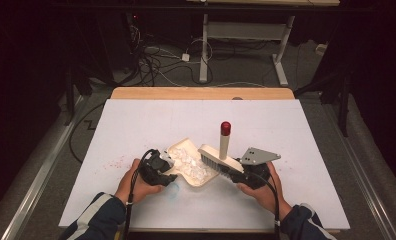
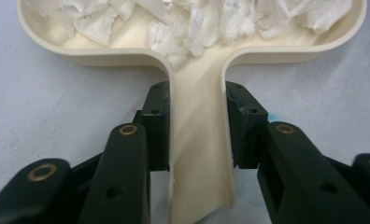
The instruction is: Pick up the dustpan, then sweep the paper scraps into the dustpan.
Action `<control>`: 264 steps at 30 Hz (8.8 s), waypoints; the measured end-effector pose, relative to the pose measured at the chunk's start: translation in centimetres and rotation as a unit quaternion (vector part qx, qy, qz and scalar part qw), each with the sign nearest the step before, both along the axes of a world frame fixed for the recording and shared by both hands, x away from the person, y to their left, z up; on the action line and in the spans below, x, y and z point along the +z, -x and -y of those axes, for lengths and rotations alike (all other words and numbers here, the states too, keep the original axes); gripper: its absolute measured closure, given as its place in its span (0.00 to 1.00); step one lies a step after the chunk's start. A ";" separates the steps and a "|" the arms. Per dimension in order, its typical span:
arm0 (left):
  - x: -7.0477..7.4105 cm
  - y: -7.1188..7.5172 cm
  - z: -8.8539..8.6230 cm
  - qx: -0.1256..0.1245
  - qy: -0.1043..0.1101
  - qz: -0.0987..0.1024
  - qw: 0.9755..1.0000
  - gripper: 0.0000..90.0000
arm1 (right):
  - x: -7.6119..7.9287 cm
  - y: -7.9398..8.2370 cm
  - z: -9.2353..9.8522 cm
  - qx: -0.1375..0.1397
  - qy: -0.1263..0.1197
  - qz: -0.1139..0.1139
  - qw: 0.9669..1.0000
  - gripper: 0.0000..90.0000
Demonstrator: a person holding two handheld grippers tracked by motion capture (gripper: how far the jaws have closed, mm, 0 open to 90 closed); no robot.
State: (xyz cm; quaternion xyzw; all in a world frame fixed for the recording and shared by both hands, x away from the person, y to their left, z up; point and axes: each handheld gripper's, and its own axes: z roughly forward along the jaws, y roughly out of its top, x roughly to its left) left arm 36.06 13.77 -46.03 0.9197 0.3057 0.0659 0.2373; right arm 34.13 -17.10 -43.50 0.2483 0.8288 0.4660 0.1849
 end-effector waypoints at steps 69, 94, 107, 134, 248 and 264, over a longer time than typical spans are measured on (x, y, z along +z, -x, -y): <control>0.4 0.1 -1.7 0.028 0.012 0.001 1.000 0.71 | 1.6 0.3 1.5 0.010 0.004 0.001 1.000 0.75; 0.8 -0.2 -3.7 0.060 0.017 0.008 0.998 0.71 | 1.6 2.1 5.0 -0.010 0.007 -0.025 1.000 0.75; 0.9 -0.2 -5.2 0.087 0.017 0.009 0.996 0.71 | 1.2 2.5 6.7 -0.015 0.010 -0.054 0.998 0.75; 0.9 -0.5 -10.1 0.175 0.018 0.020 0.984 0.71 | 2.2 1.9 8.5 -0.044 -0.052 -0.140 0.988 0.75; 1.6 6.8 -8.9 0.101 0.080 0.258 0.958 0.23 | 2.8 -3.6 8.7 -0.172 -0.005 0.026 0.985 0.25; 1.4 8.2 -8.2 0.073 0.086 0.263 0.958 0.23 | 3.0 -1.4 7.5 -0.151 0.003 0.052 0.987 0.22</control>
